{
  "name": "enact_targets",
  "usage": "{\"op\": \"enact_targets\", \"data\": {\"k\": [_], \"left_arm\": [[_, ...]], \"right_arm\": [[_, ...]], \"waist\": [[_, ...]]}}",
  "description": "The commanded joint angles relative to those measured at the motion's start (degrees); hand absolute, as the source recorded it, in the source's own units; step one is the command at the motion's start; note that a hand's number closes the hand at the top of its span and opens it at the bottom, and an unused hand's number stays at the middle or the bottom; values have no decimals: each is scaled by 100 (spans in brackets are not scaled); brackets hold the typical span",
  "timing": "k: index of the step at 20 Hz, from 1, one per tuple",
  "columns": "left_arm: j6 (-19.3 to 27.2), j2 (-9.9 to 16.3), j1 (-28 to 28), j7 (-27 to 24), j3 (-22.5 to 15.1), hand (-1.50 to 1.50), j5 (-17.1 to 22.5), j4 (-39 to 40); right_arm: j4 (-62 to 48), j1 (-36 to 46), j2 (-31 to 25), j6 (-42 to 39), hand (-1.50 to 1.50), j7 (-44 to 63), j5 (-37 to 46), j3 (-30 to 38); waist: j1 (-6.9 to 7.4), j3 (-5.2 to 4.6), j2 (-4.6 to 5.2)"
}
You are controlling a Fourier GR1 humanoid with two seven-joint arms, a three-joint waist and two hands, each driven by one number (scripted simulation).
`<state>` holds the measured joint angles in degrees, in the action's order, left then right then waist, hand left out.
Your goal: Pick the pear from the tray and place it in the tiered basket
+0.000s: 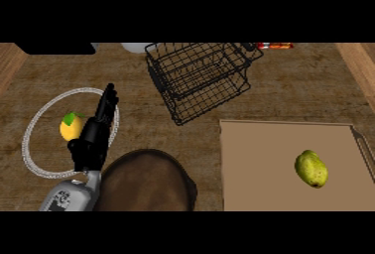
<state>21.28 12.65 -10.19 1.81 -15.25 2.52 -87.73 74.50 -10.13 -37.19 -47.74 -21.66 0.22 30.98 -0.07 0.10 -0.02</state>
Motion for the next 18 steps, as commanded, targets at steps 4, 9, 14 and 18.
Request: {"op": "enact_targets", "data": {"k": [4, 9, 14, 18], "left_arm": [[-163, -15, 199, 18, 68, 0, -72, -232], [-129, -105, 104, 6, 145, 0, -129, -105], [-211, -173, 0, -18, 229, 0, -292, 36], [-374, -87, -140, 371, 409, 0, -255, -194]], "right_arm": [[-481, 80, -357, -139, -150, -1281, 555, -263], [-215, -72, 5, 665, -150, -1900, 959, -828], [-108, -189, 50, 1192, -150, -1991, 1080, -951], [-802, 231, 261, 1679, -150, -1892, 1414, -1320]], "waist": [[22, -4, -2], [3, -2, -3], [-24, -9, 0], [12, -6, 5]]}}
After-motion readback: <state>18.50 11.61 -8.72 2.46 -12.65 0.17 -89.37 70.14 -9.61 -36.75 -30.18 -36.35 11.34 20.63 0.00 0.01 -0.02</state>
